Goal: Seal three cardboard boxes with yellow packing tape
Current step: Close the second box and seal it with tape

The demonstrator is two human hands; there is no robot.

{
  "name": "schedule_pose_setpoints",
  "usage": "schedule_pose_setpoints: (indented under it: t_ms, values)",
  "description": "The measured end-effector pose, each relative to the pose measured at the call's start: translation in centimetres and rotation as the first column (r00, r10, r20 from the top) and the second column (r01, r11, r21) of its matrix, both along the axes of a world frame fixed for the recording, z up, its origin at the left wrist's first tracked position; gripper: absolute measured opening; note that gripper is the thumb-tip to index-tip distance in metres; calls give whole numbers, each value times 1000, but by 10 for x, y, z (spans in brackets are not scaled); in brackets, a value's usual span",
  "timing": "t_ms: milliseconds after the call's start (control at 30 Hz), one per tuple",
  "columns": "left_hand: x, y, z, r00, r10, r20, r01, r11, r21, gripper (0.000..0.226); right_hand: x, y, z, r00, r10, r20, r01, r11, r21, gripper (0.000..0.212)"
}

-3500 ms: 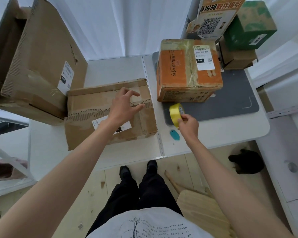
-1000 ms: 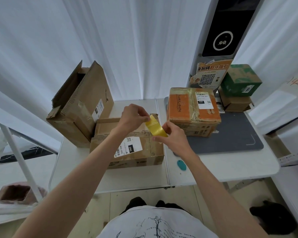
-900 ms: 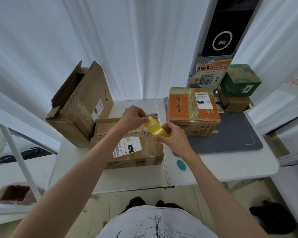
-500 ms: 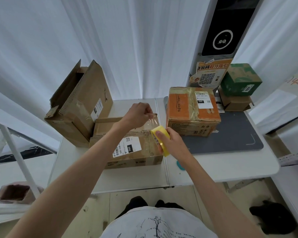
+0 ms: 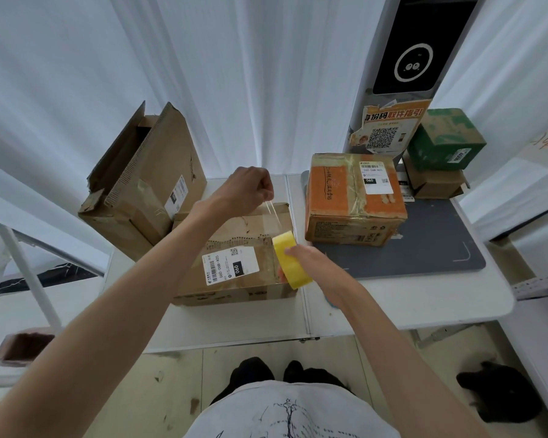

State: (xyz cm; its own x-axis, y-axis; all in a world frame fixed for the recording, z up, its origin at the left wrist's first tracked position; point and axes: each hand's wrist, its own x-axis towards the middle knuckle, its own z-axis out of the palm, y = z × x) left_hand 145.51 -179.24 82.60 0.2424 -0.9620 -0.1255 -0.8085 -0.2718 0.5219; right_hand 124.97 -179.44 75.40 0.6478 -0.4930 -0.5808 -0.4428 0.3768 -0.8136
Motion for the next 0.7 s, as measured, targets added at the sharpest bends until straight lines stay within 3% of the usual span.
schedule_pose_setpoints:
  t_ms: [267, 367, 433, 533, 700]
  values:
    - [-1, 0, -8, 999, 26, -23, -24, 998, 50, 10, 6, 6, -11, 996, -84, -1, 84, 994, 67, 31]
    - [-2, 3, -11, 999, -32, -43, 36, 994, 103, 4, 5, 10, -10, 995, -101, 23, 98, 990, 99, 28]
    - [-5, 5, -11, 993, -110, -46, 115, 985, 130, 33, 6, 14, -12, 989, -136, 53, 127, 981, 149, 25]
    - [-11, 10, -15, 968, -240, 77, 226, 962, 152, 81, 8, 16, -18, 975, -181, 125, 141, 950, 279, 31]
    - [-13, 20, -34, 917, -290, 274, 281, 957, 74, 103, 16, 18, -24, 955, -219, 202, 135, 923, 360, 28]
